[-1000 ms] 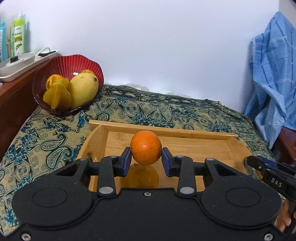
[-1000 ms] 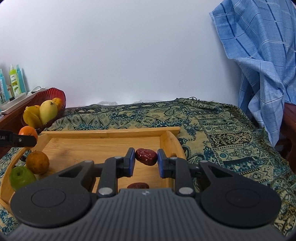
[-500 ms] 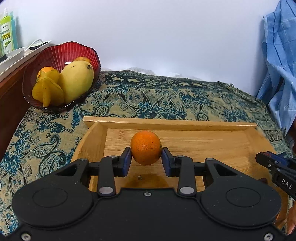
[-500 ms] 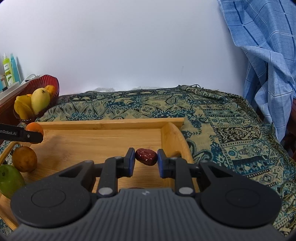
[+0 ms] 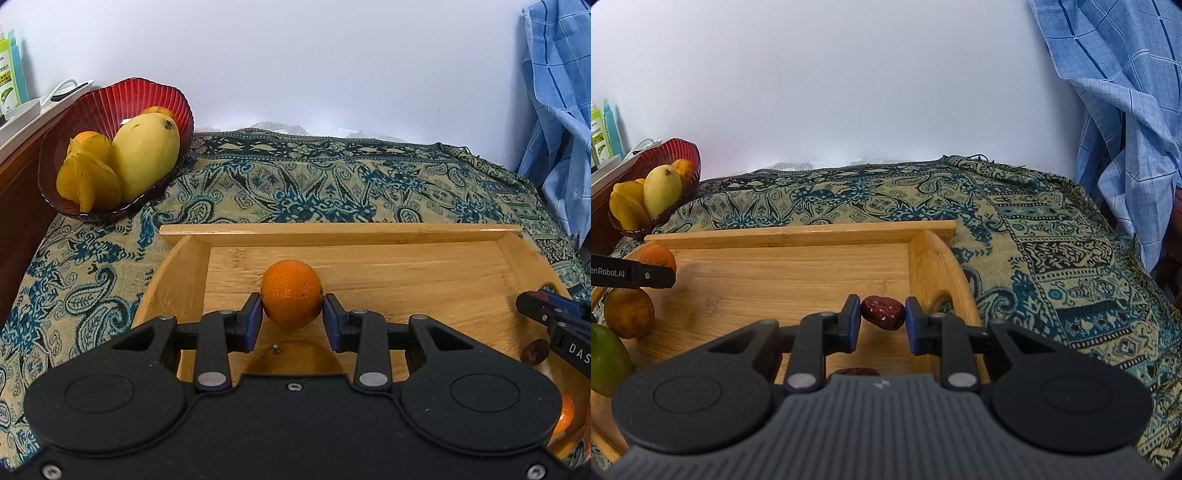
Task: Organize fruits
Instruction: 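Lower the mandarin onto the tray and open the left tool while the right tool releases the date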
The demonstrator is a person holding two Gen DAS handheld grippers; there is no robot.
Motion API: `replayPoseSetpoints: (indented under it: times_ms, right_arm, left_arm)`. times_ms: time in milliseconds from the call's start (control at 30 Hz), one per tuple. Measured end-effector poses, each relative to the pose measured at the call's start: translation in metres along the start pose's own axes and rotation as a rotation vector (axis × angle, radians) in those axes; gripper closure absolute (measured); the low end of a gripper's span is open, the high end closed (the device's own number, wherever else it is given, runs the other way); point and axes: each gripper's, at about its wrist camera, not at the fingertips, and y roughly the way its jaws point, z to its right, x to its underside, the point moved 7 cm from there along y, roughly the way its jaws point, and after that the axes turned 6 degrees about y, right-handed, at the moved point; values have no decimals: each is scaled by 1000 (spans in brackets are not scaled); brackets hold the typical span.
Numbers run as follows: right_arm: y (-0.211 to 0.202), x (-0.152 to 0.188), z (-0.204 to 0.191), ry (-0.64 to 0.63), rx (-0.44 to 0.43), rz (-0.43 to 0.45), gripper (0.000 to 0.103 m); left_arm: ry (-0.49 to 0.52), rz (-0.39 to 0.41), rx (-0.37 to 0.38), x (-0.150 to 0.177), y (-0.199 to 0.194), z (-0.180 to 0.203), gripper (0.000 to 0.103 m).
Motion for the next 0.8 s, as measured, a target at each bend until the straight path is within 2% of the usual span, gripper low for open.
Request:
replayPoseSetpoints:
  times_ms: [800]
  right_arm:
    - [4,5,-2,-15,7,-16,73]
  left_arm:
    - [30,-8,-8,3,5,2,69]
